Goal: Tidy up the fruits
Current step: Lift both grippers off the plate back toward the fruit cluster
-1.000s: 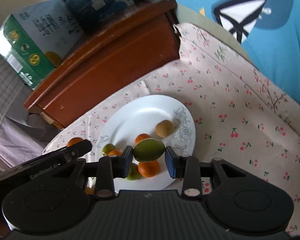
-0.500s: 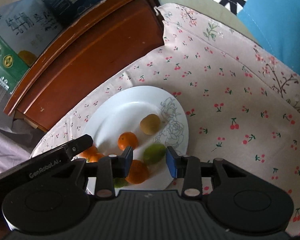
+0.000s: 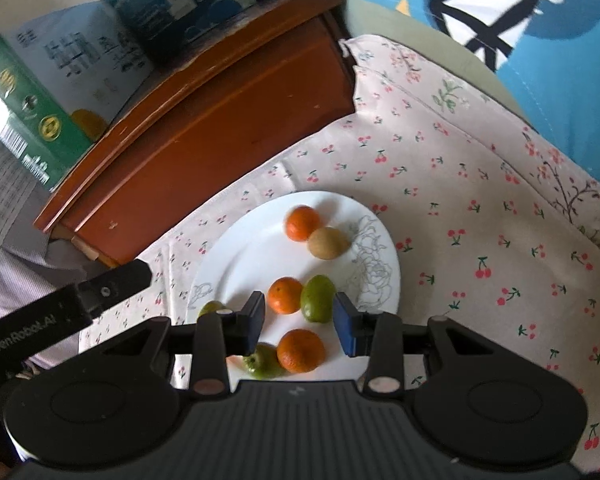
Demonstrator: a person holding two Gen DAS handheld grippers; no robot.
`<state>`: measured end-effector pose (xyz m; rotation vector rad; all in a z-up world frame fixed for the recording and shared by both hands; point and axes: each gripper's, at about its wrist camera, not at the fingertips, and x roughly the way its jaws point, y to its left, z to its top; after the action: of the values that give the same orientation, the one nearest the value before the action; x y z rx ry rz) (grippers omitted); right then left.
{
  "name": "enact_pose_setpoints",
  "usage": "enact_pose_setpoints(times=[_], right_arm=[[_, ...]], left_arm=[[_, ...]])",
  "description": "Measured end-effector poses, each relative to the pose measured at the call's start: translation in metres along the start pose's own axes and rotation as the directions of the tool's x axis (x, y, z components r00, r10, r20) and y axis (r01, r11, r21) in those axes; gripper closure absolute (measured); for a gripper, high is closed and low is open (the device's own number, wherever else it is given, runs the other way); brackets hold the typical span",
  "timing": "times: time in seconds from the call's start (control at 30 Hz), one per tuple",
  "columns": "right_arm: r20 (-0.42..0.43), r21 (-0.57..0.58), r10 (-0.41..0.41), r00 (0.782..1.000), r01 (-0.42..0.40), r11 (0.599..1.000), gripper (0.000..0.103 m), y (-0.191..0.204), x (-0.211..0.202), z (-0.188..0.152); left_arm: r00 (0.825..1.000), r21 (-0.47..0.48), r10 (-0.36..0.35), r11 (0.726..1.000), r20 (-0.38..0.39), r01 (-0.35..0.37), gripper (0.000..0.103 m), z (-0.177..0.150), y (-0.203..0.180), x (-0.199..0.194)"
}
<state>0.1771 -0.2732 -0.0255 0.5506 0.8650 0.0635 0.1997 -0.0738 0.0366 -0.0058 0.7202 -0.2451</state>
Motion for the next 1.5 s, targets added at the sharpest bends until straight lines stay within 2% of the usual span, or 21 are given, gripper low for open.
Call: enact_pose_setpoints(times=[0.23,0.37,0.63,1.0,1.33,1.5], right_arm=[[-0.004,-0.035,0.012,1.000,-0.012,0.999,0.064,0.007,-0.007,-0.010],[-0.013,-0.045,0.023,1.000,-0.023,0.999,0.064,0.010,-0.010,-0.017],[-0.021,-0.098,0.037,0.999,-0.039,0.994,0.064,0.020,-0.020,-0.033],[-0.064,-0.100,0.057,0.996,-0.063,0.993,0.064,0.026,-0.026,-0.055],[-0.129,-0.102,0.071,0.989,-0.085,0.991,0.064,0.032,-0.016,-0.075],[-0.136,-0.102,0.072,0.988,-0.086,0.991,0.064,0.035,-0.010,-0.076]], left_arm=[[0.999,-0.028,0.029,0.999,-0.027,-0.029,0.018,-0.010,0.013,-0.022],[0.998,-0.023,0.061,0.998,-0.019,-0.062,0.017,-0.018,0.018,-0.037],[0.996,-0.038,0.081,0.996,-0.031,-0.082,0.017,-0.034,0.031,-0.055],[0.992,-0.047,0.091,0.994,-0.085,-0.095,0.017,-0.059,0.049,-0.060],[0.987,-0.008,0.100,0.995,-0.123,-0.102,0.017,-0.092,0.065,-0.057],[0.988,0.070,0.110,0.992,-0.107,-0.102,0.017,-0.104,0.062,-0.055]])
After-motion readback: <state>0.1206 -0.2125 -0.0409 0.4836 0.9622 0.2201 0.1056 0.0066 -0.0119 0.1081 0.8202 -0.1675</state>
